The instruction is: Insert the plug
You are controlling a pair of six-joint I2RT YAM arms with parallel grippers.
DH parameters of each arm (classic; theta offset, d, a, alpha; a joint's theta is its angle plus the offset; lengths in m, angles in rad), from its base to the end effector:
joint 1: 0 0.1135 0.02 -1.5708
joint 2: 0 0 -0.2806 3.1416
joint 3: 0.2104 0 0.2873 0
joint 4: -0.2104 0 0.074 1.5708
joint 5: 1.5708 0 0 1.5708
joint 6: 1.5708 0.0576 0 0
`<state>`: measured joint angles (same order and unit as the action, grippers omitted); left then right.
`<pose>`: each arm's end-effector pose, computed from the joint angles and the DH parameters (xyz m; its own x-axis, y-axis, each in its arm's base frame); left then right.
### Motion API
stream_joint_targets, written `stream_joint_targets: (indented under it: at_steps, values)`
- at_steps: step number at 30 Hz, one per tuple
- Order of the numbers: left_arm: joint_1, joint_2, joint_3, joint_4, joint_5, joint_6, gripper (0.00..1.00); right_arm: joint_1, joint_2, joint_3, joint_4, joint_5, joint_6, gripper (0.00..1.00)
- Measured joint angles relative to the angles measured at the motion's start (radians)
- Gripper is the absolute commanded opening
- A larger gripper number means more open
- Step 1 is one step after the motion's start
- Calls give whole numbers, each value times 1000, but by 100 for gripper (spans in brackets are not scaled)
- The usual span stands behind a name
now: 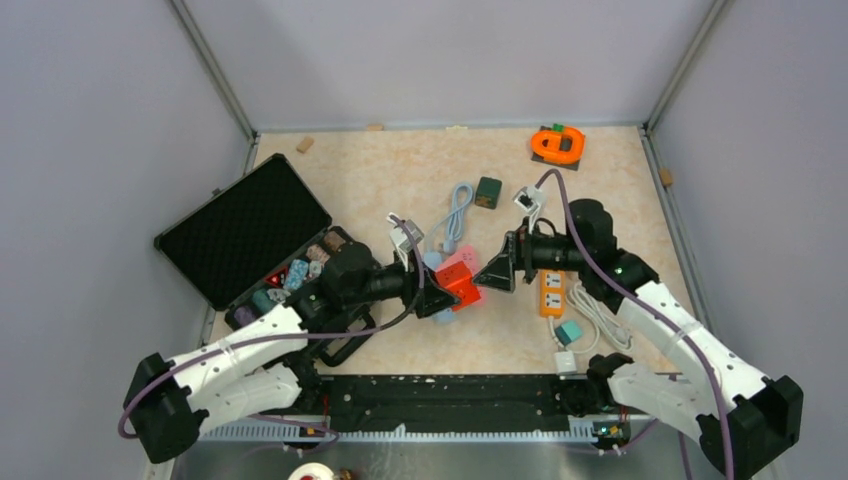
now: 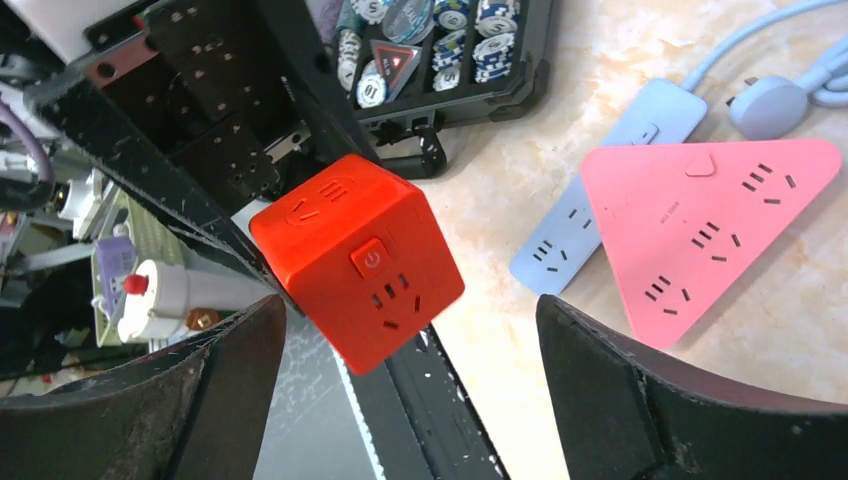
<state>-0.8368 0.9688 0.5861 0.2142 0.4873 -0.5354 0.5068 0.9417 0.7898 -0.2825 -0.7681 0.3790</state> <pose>0.1590 -0.2165 0.2746 -0.5891 -0.0200 -0.8078 0.7729 0.2778 -0.5705 0.1960 0.1546 0.3086 -0.6749 -0.0703 -0.7346 -0.7001 0.3756 0.6073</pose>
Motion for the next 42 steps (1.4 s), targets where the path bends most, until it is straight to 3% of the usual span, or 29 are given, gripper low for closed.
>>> stream_joint_targets:
  at_steps: [8,17,25,36,40,41,42]
  values:
    - [-1,-62,65,-294,-155,365,6,-1,4,8,40,54,167,92]
    - [-1,-73,67,-450,-193,646,1,-1,64,-37,101,45,319,99]
    - [-4,-78,74,-452,-189,748,0,3,142,-132,286,-17,468,99]
    - [-22,-140,63,-355,-163,772,0,95,284,-187,602,-42,650,98]
    - [-25,-144,56,-324,-162,769,0,144,320,-183,689,-41,695,85]
    - [-26,-144,56,-319,-163,769,0,149,325,-182,701,-41,702,76]
    - [-26,-144,55,-311,-163,767,0,154,332,-179,719,-41,716,59]
